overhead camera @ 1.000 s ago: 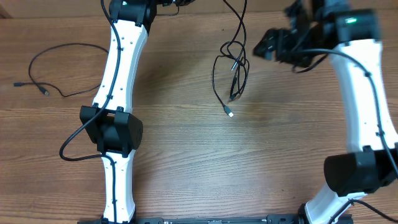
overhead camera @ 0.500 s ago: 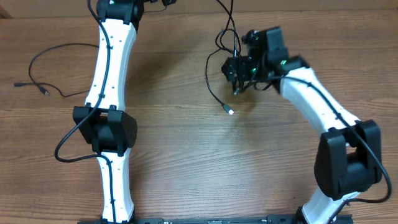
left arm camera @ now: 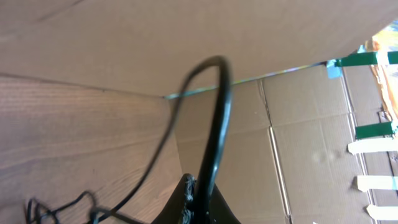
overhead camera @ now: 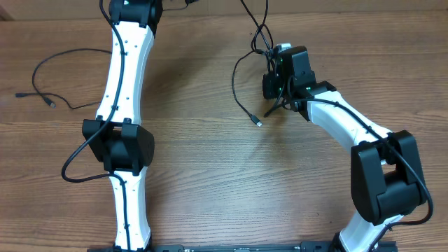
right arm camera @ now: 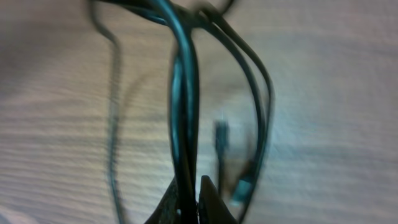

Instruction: Untangle cables

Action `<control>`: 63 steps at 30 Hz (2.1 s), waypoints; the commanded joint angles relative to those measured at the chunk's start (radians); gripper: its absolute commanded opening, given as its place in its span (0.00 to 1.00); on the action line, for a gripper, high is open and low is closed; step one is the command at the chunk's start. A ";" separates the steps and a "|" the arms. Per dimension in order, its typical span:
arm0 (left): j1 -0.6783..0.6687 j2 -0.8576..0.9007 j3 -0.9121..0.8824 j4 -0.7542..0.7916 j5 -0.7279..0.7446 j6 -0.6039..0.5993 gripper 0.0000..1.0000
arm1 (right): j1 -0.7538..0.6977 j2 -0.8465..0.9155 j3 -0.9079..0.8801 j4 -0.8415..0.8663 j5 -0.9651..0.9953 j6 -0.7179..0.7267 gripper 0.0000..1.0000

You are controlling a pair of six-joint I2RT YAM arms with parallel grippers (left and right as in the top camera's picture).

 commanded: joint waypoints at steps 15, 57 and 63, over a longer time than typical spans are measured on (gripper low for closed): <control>0.327 -0.042 0.016 0.067 0.010 0.015 0.04 | -0.431 0.008 -0.005 -0.296 0.251 0.063 0.04; -0.021 -0.336 0.015 -0.615 -0.279 0.705 0.82 | -0.536 -0.371 0.201 -0.587 -0.555 -0.090 0.04; -0.152 -0.275 0.014 -0.735 -0.445 0.704 1.00 | -0.521 -0.464 0.201 -0.582 -0.707 -0.126 0.04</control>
